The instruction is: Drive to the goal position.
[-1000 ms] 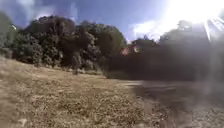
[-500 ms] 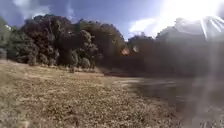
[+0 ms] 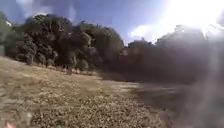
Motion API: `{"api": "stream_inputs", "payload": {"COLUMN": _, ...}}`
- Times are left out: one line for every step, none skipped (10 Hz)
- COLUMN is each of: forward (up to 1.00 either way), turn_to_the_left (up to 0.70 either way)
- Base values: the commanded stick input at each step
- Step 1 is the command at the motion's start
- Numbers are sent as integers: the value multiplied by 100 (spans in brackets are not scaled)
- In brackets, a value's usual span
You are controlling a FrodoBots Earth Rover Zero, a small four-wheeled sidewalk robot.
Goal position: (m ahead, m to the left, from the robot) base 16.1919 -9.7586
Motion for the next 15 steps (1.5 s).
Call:
{"api": "stream_inputs", "payload": {"forward": 70, "turn_to_the_left": 0}}
{"api": "stream_inputs", "payload": {"forward": 70, "turn_to_the_left": 0}}
{"api": "stream_inputs", "payload": {"forward": 70, "turn_to_the_left": 0}}
{"api": "stream_inputs", "payload": {"forward": 70, "turn_to_the_left": 0}}
{"api": "stream_inputs", "payload": {"forward": 70, "turn_to_the_left": 0}}
{"api": "stream_inputs", "payload": {"forward": 70, "turn_to_the_left": 0}}
{"api": "stream_inputs", "payload": {"forward": 70, "turn_to_the_left": 0}}
{"api": "stream_inputs", "payload": {"forward": 70, "turn_to_the_left": 0}}
{"api": "stream_inputs", "payload": {"forward": 70, "turn_to_the_left": 0}}
{"api": "stream_inputs", "payload": {"forward": 70, "turn_to_the_left": 0}}
{"api": "stream_inputs", "payload": {"forward": 70, "turn_to_the_left": 0}}
{"api": "stream_inputs", "payload": {"forward": 70, "turn_to_the_left": 0}}
{"api": "stream_inputs", "payload": {"forward": 70, "turn_to_the_left": 0}}
{"api": "stream_inputs", "payload": {"forward": 70, "turn_to_the_left": 0}}
{"api": "stream_inputs", "payload": {"forward": 70, "turn_to_the_left": 0}}
